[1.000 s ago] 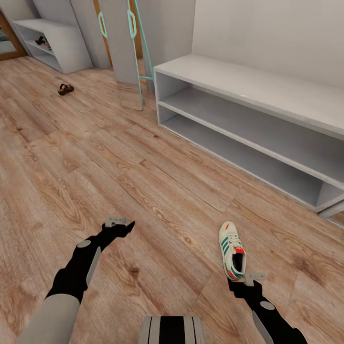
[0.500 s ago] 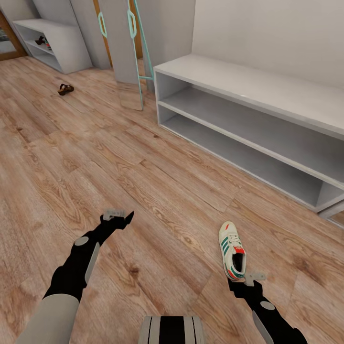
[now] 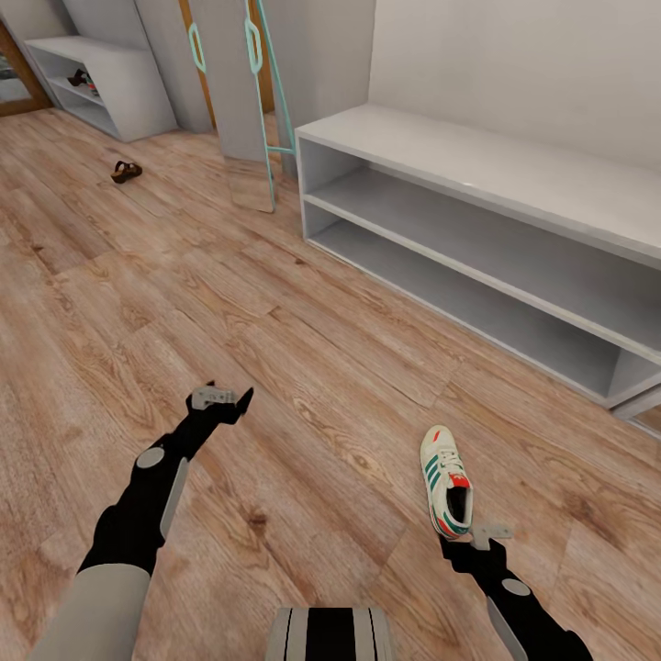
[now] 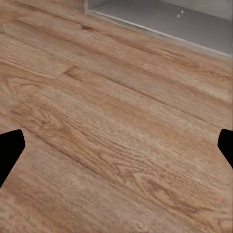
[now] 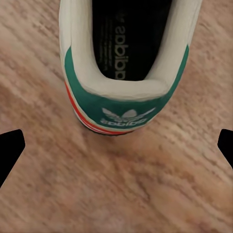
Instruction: Pick up the two gym shoes and the two sandals from the corridor floor and place them onto the hallstand (shoe rack) in the corridor, making sure they are on the rack and not on the floor. Arrange them so the two gym shoes are next to each other and the two sandals are next to each other.
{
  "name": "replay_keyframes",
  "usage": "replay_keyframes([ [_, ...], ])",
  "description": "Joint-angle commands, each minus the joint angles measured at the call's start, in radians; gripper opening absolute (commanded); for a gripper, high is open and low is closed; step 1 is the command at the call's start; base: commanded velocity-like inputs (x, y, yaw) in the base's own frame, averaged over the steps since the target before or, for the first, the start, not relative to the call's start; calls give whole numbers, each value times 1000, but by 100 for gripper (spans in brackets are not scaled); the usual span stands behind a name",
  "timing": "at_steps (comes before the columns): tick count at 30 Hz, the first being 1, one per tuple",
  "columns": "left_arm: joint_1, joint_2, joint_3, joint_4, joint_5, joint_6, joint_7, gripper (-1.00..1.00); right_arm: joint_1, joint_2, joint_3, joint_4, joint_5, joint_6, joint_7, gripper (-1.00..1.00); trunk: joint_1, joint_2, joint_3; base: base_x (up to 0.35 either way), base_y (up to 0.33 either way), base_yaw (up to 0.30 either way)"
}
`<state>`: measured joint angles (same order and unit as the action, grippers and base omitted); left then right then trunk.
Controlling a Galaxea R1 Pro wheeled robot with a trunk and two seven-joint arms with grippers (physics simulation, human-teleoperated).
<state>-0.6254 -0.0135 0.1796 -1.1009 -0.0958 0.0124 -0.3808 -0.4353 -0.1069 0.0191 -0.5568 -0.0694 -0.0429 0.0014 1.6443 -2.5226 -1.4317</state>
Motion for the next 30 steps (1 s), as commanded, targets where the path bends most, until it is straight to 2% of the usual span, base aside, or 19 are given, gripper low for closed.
replay_keyframes([
  [1,0,-2,5,-7,-10,-4,-7,100,0,-1,2,1,-7,-3,0,100,0,0,-1,0,0,0],
  [11,0,-2,5,-63,-9,-60,-6,100,0,-2,2,0,-7,-3,2,100,0,0,-1,1,0,0],
  [30,1,-3,4,-63,-10,-61,-6,100,0,-2,1,-1,-7,-3,2,100,0,0,-1,69,0,0],
])
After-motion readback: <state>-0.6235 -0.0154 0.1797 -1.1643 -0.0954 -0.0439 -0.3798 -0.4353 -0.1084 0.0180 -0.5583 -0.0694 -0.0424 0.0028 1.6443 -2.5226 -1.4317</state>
